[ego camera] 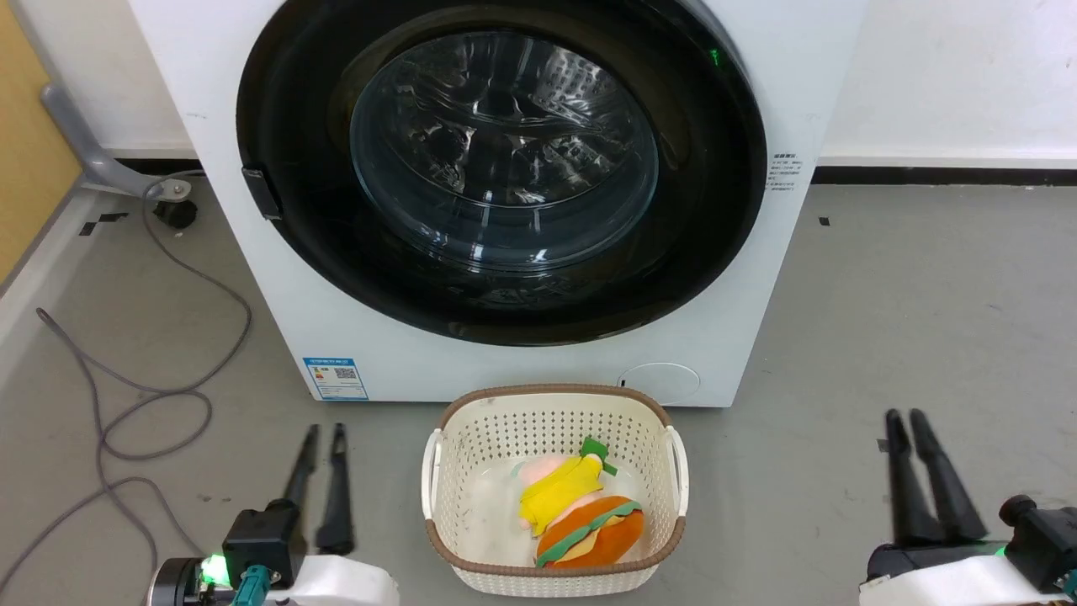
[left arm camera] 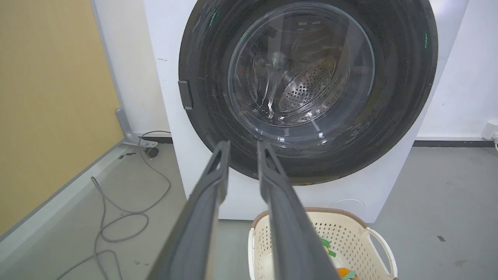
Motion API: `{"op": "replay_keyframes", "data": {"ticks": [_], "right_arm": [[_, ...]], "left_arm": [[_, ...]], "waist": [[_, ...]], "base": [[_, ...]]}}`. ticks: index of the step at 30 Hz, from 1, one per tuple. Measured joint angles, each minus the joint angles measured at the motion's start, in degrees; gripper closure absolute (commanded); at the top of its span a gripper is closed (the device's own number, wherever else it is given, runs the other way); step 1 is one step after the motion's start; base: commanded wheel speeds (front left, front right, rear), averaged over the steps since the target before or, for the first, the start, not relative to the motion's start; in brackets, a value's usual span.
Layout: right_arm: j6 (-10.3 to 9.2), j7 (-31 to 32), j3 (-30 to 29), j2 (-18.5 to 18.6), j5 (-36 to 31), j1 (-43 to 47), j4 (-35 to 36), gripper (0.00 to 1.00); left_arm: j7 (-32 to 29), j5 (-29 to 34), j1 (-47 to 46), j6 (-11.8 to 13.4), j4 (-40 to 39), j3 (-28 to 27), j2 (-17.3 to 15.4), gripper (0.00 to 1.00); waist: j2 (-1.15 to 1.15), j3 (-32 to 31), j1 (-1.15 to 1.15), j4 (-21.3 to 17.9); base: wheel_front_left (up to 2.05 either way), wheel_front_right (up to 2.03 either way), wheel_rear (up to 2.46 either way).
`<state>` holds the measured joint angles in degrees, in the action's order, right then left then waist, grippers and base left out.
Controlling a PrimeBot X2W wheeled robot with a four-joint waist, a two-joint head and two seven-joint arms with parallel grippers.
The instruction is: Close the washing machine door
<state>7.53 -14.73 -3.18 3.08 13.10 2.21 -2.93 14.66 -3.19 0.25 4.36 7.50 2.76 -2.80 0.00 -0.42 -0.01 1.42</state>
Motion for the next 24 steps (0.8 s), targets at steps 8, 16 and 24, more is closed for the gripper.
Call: {"op": "replay_keyframes", "data": {"ticks": [8, 16, 24], "right_arm": [[0.00, 0.55, 0.00, 0.00, -0.45, 0.00, -0.01, 1.00], [0.00, 1.51, 0.13, 0.00, -1.02, -0.01, 0.00, 1.00], [0.00, 2.10, 0.34, 0.00, -1.64, -0.02, 0.04, 1.00]], "left_arm": [[-0.54, 0.05, 0.00, 0.00, -0.07, 0.00, 0.00, 1.00], [-1.40, 0.07, 0.00, -0.13, -0.49, -0.10, 0.01, 1.00], [-2.20, 0.11, 0.00, -0.49, -0.97, -0.19, 0.01, 1.00]], "waist": [[0.00, 0.01, 0.00, -0.06], [0.00, 0.04, 0.01, -0.15], [0.00, 0.07, 0.01, -0.25]], "base": [[0.00, 0.00, 0.00], [0.00, 0.00, 0.00], [0.00, 0.00, 0.00]]}}
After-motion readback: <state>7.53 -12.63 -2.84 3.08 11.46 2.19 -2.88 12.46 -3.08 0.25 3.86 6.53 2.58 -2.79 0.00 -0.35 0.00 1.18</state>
